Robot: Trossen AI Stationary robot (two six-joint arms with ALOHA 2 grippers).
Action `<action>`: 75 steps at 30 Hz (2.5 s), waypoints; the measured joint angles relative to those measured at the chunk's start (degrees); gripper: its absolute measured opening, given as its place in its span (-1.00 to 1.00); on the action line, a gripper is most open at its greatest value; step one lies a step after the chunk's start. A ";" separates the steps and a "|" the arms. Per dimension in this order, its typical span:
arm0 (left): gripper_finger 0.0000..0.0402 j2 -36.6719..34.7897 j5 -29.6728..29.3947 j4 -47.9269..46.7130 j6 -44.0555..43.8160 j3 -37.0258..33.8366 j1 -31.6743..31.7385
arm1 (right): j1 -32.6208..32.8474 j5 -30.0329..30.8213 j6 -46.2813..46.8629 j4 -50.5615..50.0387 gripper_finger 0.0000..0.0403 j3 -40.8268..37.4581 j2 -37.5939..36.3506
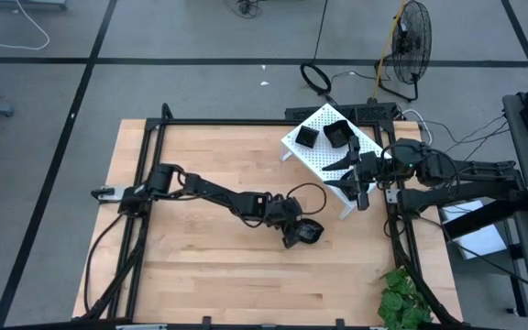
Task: Pick & Place Mini shaped plates
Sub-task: Stack the black leaf shaped plate on top of the other black leaf shaped plates on the shelf
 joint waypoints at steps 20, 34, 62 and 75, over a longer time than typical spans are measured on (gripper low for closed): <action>-0.98 -5.34 -2.95 -3.41 6.33 0.00 -0.87 | 0.00 0.00 0.19 -0.10 -0.30 0.02 0.00; -0.99 -23.10 -39.65 -18.22 22.60 -0.03 -6.82 | 1.36 7.85 1.88 -0.38 -0.30 -2.48 2.92; -0.98 -27.47 -48.40 -17.80 35.11 -0.02 -7.73 | 8.11 25.70 -6.60 16.59 -0.34 -3.37 24.73; -0.92 -27.47 -41.77 -14.98 34.38 -0.02 -9.32 | 8.09 25.76 -10.26 17.18 -0.96 -3.37 24.37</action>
